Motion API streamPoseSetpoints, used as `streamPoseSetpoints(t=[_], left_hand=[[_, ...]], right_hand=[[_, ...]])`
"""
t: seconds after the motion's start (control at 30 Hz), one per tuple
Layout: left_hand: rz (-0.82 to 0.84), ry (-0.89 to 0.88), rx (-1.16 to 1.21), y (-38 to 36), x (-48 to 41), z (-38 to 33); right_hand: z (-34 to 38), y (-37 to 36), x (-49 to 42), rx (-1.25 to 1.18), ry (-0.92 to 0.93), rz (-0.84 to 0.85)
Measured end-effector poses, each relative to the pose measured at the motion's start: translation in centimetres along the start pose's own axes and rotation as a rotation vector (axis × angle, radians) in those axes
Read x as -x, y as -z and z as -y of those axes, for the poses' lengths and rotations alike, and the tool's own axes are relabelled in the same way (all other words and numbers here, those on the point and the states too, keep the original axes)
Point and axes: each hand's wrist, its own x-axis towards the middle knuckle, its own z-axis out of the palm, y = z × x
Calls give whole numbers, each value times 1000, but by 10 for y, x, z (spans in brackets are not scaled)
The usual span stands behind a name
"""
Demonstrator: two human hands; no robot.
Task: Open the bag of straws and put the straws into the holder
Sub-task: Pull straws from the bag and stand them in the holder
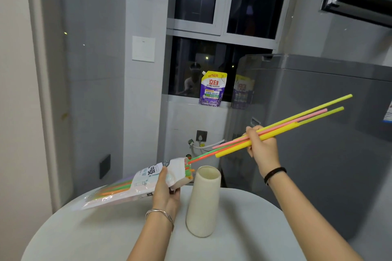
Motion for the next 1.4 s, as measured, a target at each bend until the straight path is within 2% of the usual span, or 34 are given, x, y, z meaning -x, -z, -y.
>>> streamPoseSetpoints(t=[0.17,0.27,0.6,0.93,1.0,1.13,1.27,1.4], left_hand=[[-6,-8,-2,0,-2,2],[-13,-20,-1,-4,-2,4],[15,-6,-38,-2,0,6],[-41,4,-16,19,-1,3],[-32,-15,-16,20,-3,-3],[-16,-46,-34,19,-5,-9],[-5,-31,3,18,-4,-12],[-15,-23,14,18,-3,-10]], right_hand=[[7,15,-13,8,13,-42],[7,19,-17,93,24,-46],[-15,-14,-7,406,105,161],[-90,-47,20,708,-159,335],[-97,-49,19,689,-175,311],[-103,-55,20,505,-213,263],[-109,-57,21,311,-372,276],[-111,-58,25,163,-494,214]])
